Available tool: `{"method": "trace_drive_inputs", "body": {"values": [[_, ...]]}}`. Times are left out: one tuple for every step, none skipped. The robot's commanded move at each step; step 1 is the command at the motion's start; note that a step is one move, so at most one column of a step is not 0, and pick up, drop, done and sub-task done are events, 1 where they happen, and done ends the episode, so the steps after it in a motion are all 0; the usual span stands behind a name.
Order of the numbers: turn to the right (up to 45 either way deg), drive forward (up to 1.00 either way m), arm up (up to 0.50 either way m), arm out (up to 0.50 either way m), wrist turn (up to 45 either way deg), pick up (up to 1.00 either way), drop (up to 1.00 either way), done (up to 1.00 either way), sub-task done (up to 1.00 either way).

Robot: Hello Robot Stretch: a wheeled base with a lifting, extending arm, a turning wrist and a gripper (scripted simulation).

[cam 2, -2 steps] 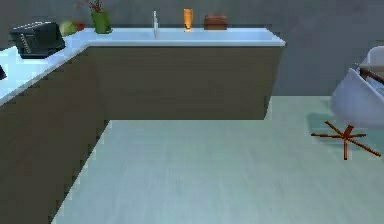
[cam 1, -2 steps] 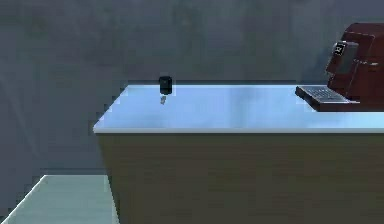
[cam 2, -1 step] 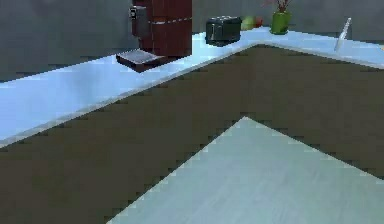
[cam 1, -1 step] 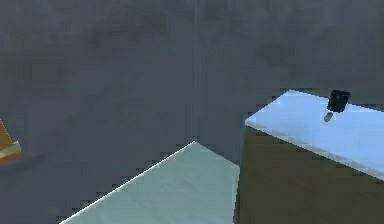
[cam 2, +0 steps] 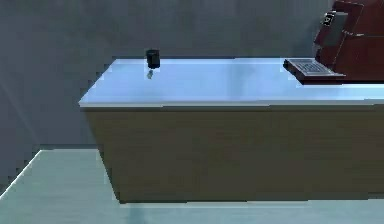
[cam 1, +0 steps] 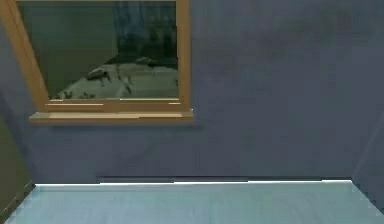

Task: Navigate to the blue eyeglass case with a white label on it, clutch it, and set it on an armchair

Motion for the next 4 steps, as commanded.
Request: {"method": "trace_drive_inputs", "body": {"values": [[-45.0,0.0,0.0,0.0,0.0,0.0,0.0,0.0,0.0],[-45.0,0.0,0.0,0.0,0.0,0.0,0.0,0.0,0.0],[0.0,1.0,0.0,0.0,0.0,0.0,0.0,0.0,0.0],[0.0,0.95,0.0,0.0,0.0,0.0,0.0,0.0,0.0]]}}
